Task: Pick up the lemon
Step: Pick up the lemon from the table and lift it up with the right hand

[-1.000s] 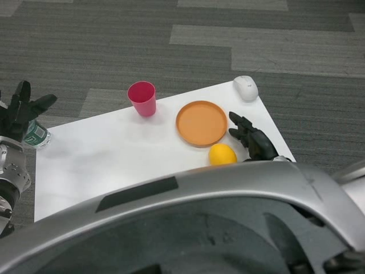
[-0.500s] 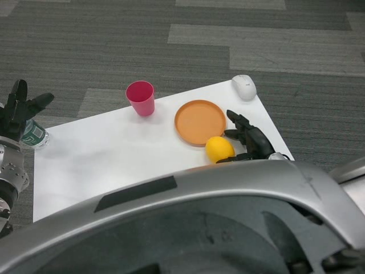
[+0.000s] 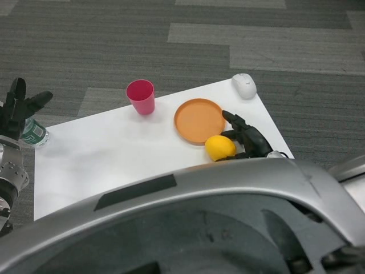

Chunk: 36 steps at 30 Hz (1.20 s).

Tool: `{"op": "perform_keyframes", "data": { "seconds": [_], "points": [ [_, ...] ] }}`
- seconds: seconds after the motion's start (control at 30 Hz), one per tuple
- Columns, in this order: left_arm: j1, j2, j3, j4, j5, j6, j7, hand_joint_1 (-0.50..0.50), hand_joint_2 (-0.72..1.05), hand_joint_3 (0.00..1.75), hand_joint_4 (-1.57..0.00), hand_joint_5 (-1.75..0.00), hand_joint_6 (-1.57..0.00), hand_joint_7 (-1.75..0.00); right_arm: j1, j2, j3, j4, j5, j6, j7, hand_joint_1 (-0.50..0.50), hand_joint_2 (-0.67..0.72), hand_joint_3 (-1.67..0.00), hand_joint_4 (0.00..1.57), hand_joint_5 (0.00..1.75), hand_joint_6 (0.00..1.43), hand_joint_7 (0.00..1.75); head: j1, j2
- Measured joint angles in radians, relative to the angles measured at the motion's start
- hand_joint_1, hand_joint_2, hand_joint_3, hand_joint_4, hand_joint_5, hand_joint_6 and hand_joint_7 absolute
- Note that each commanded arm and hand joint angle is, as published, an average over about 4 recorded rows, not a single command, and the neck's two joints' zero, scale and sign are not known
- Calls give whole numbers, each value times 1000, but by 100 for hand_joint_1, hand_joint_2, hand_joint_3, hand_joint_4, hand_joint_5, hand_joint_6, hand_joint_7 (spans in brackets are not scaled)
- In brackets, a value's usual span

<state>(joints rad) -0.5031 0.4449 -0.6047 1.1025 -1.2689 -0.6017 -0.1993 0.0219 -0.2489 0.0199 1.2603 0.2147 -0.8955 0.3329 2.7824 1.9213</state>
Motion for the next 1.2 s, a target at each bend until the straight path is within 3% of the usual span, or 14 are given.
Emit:
{"op": "perform_keyframes", "data": {
  "seconds": [0.17,0.3,0.43,0.57,0.67,0.9,1.03,1.2],
  "points": [
    [0,0,0,0,0,0,0,50,96,9,0,0,0,0,-4,-2,0,15,-19,-3,3,18,-51,-56,0,107,0,0,2,1],
    [0,0,1,0,0,0,0,50,96,9,0,0,0,0,-13,-8,-1,24,-62,-7,2,12,-54,-87,0,107,0,0,4,2],
    [1,0,6,0,0,0,0,50,96,7,0,0,0,0,-16,-10,-2,26,-96,-13,1,0,-54,-135,0,121,0,0,4,1],
    [1,0,7,0,0,0,0,50,96,9,0,0,0,0,-17,-11,-3,26,-126,-21,-3,-4,-48,-157,0,126,0,14,6,1],
    [1,0,8,0,0,0,0,50,96,9,0,0,0,0,-19,-12,-4,26,-136,-23,-3,-5,-41,-159,0,131,0,30,6,1],
    [1,1,12,0,0,0,0,50,96,9,0,0,0,0,-22,-13,-6,27,-142,-23,-3,-8,-48,-159,0,136,0,59,5,1],
    [1,1,13,0,0,0,0,50,98,9,0,0,0,0,-23,-13,-29,29,-148,-23,4,-8,-54,-159,0,133,0,63,4,1],
    [1,2,14,0,0,0,0,50,96,9,0,0,0,0,-17,-8,-129,41,-153,-23,17,-8,-54,-157,0,126,0,63,4,1]
  ]
}}
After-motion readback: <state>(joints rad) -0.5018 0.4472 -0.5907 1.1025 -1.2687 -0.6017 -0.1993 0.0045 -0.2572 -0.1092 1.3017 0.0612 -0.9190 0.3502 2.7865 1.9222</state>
